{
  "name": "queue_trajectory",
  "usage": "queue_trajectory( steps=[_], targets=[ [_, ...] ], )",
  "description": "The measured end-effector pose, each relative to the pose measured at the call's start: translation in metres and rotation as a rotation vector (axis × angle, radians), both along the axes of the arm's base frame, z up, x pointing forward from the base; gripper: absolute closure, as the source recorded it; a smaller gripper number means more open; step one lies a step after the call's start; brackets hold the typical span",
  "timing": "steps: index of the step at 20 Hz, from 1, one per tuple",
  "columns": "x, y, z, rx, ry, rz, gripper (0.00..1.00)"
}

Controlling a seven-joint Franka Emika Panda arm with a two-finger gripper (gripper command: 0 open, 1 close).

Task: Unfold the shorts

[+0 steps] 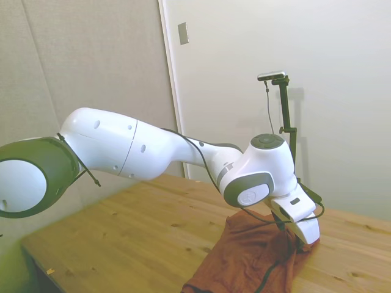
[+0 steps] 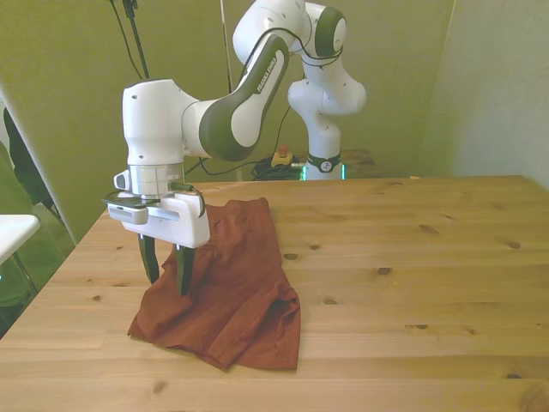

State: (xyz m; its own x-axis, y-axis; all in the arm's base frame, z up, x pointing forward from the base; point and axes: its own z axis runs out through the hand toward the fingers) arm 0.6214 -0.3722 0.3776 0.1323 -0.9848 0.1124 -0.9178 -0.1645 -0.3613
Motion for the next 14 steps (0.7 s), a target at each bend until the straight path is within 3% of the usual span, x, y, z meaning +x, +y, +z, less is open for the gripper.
queue_trajectory(
  steps=[14],
  targets=[
    [-0.002, -0.005, -0.017, 0.020, -0.011, -0.006, 1.00]
  ],
)
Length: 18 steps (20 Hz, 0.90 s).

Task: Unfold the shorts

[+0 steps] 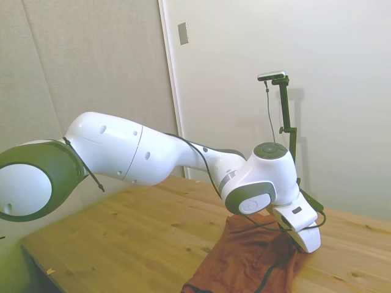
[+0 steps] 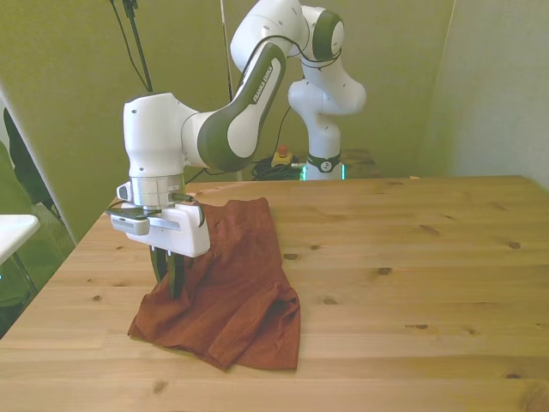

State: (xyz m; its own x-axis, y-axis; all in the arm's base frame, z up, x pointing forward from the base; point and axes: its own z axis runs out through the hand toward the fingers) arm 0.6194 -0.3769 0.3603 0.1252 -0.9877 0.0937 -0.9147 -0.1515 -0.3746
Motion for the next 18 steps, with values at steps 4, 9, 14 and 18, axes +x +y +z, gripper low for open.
queue_trajectory(
  steps=[4, 9, 14, 18],
  targets=[
    [0.003, 0.003, 0.003, -0.010, -0.012, 0.012, 1.00],
    [0.008, 0.018, 0.020, -0.038, -0.045, 0.057, 1.00],
    [0.018, 0.073, 0.048, -0.090, -0.081, 0.150, 1.00],
    [0.033, 0.149, 0.066, -0.159, -0.086, 0.252, 1.00]
  ],
)
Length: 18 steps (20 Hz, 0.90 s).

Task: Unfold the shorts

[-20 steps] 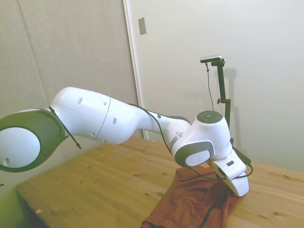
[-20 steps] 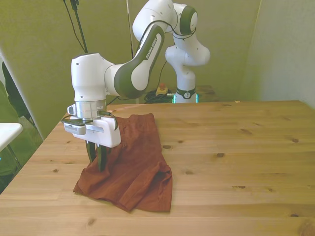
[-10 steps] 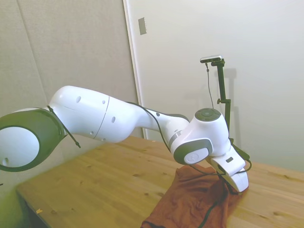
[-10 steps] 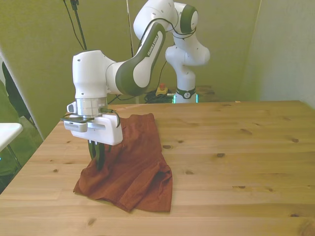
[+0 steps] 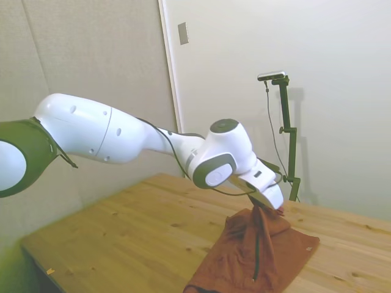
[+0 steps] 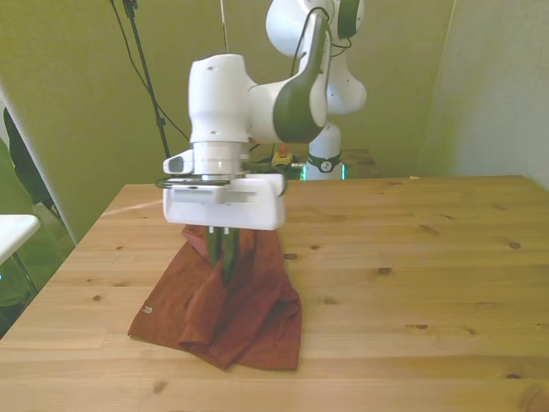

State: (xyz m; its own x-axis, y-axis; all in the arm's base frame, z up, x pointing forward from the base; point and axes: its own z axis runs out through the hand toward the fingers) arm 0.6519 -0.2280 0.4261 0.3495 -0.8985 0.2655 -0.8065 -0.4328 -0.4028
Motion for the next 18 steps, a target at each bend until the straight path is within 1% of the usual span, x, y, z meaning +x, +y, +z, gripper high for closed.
queue_trajectory(
  steps=[4, 6, 9, 12, 16, 18],
  targets=[
    [0.014, 0.086, 0.014, -0.078, -0.022, 0.081, 1.00],
    [0.015, 0.126, 0.013, -0.115, -0.018, 0.126, 1.00],
    [0.011, 0.178, -0.006, -0.183, -0.006, 0.195, 1.00],
    [0.004, 0.226, -0.027, -0.235, -0.017, 0.262, 1.00],
    [0.001, 0.263, -0.031, -0.272, -0.027, 0.294, 1.00],
    [0.000, 0.278, -0.038, -0.295, -0.023, 0.309, 1.00]
  ],
)
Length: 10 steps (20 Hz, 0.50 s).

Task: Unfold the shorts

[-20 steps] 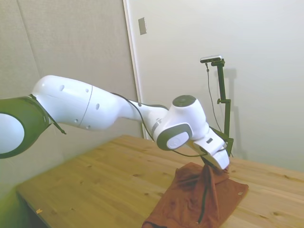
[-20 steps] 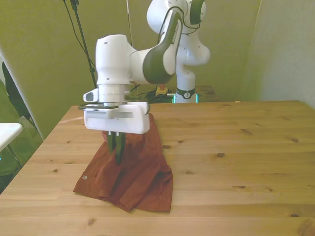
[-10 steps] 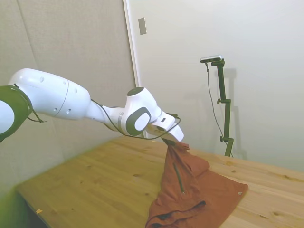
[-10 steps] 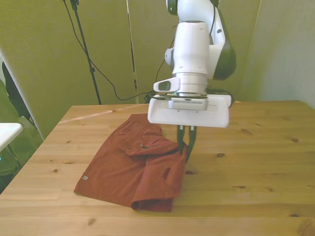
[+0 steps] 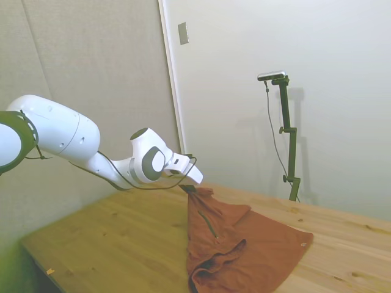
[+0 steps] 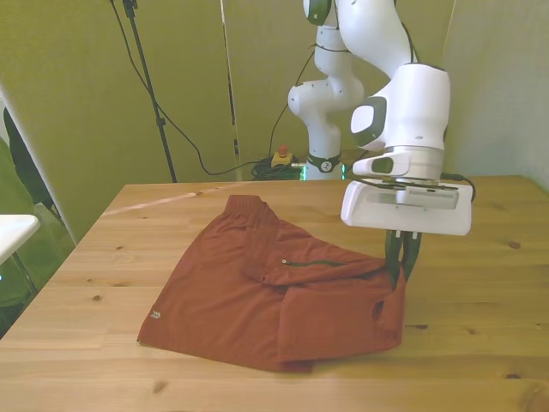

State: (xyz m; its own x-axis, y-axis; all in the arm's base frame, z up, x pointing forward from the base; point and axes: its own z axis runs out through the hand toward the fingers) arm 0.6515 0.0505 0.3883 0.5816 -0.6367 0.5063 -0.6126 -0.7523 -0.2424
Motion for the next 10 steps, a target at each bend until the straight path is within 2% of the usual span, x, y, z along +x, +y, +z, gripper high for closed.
queue_trajectory(
  steps=[6, 9, 10],
  targets=[
    [-0.005, 0.030, -0.043, -0.070, 0.009, 0.037, 1.00],
    [-0.007, 0.043, -0.051, -0.082, 0.004, 0.042, 1.00],
    [-0.007, 0.046, -0.052, -0.084, 0.002, 0.042, 0.00]
  ],
)
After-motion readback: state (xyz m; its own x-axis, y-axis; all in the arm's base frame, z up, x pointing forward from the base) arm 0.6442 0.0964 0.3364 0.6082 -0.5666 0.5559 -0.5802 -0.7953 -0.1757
